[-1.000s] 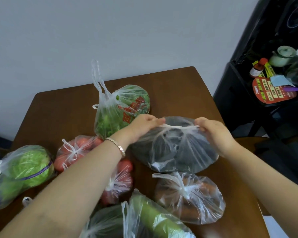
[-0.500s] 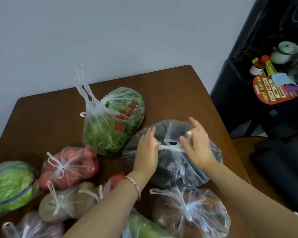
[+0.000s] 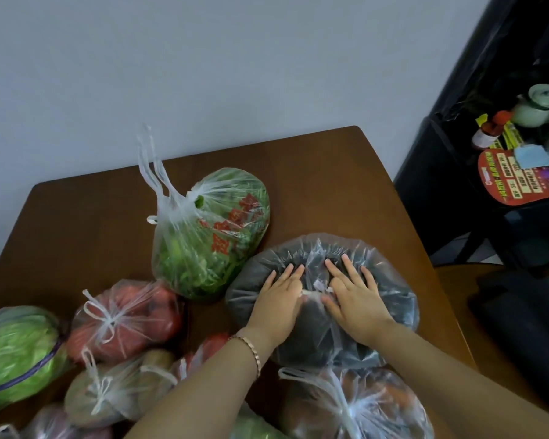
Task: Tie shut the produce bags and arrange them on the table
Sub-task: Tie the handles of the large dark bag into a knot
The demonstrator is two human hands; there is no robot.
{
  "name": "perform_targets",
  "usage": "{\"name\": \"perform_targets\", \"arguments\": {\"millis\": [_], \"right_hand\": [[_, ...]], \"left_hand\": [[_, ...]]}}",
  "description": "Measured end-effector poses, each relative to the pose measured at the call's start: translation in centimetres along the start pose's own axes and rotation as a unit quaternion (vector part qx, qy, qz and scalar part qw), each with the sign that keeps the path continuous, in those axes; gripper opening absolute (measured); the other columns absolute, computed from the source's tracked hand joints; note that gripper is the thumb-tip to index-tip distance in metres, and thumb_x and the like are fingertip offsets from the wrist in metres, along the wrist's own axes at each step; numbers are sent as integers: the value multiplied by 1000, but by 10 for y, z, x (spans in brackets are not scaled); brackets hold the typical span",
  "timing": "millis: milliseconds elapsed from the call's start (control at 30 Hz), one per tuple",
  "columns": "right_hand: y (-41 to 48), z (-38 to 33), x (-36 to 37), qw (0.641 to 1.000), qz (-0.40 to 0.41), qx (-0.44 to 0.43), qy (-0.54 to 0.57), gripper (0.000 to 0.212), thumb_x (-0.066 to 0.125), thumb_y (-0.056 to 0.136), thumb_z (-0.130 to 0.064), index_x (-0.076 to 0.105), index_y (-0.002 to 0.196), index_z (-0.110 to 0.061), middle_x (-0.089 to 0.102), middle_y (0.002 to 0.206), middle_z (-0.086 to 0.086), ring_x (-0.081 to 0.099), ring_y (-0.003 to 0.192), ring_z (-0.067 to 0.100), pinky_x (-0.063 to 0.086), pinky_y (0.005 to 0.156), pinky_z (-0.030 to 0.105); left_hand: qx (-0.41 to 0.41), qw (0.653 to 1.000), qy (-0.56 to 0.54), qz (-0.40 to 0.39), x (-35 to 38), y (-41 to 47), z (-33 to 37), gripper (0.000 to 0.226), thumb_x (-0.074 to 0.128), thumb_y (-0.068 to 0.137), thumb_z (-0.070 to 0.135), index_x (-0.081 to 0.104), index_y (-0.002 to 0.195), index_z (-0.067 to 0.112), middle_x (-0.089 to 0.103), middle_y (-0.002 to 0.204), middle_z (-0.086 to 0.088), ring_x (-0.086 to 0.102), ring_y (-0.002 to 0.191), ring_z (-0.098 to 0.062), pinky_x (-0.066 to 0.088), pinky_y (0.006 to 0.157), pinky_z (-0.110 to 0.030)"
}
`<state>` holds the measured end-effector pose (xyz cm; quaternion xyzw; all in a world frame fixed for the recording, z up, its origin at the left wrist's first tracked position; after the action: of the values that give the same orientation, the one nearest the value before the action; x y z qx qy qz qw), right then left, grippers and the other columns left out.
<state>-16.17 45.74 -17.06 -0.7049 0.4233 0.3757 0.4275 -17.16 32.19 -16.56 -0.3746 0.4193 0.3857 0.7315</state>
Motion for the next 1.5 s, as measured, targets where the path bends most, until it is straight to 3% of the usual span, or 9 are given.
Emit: {"name": "perform_targets", "arguments": {"millis": [133,233,300,400,500,867,1067,1333,1500], "right_hand": [[-21,9,-44,922,46,96,372,23,47,92,-35,63,97,-19,61,122,1,57,109,4,44,92,29],[-32,11,-87,730,87,53,676,27,52,87,-26,68,66,-20,74,91,2,68,87,9,53,85,30],[-33,1,-106,630,57,-11,775,27,50,83,-30,71,70,-18,74,87,4,68,95,19,53,88,28],[-25,-19,-101,593,16,-28,805,28,46,87,-31,67,104,-23,68,77,1,67,81,20,56,81,32],[-17,-13,-84,678,80,36,730,27,38,97,-23,57,116,-27,44,56,-7,43,53,9,45,58,27],[-32,20,-69,769,181,124,600,26,37,98,-14,59,109,-21,51,51,-8,52,51,9,51,62,25],[-30,-31,-129,880,223,-33,418,20,54,89,-13,68,100,-22,66,91,-13,62,89,-2,48,79,7],[-37,-8,-98,821,269,104,492,24,66,80,-13,60,102,-21,65,85,-10,63,75,-2,51,71,10],[-37,-32,-48,919,167,19,357,21,58,87,-15,67,105,-19,58,88,-9,51,78,2,44,75,17]], "left_hand": [[-210,912,-340,90,-44,-5,-13,25,53,89,16,63,107,2,63,120,-14,56,115,-28,43,101,-37],[-277,615,-729,115,-65,-7,-10,20,54,88,18,60,72,7,71,77,-7,69,87,-24,51,78,-38],[-208,515,-824,109,-80,-1,3,30,49,90,29,62,65,17,64,64,3,67,77,-16,47,85,-38],[-142,648,-743,89,-85,2,33,20,42,94,29,62,93,28,51,58,7,53,62,-11,46,73,-28],[-125,790,-590,110,-83,9,32,24,33,99,18,52,96,32,42,50,11,39,44,-3,36,45,-16],[-123,891,-425,104,-66,7,13,21,46,94,13,50,107,30,60,75,6,57,65,-6,46,58,-16],[27,900,-435,-10,-72,3,64,40,67,79,14,51,103,41,64,90,16,62,90,-1,48,80,-18],[-156,789,-583,112,-66,-5,42,42,70,76,5,51,109,22,68,73,0,59,55,-6,44,47,-10],[-176,757,-618,119,-68,-12,46,38,60,84,2,47,116,19,70,89,-12,64,60,-3,50,56,-13]]}}
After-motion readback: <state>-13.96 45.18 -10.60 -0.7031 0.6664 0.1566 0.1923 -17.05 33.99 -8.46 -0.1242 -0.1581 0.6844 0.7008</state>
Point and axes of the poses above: each hand's wrist, its own y-axis towards the middle knuckle, its own x-axis out of the palm, z = x × y, the point moved 6 cm from there along y, towards the middle knuckle
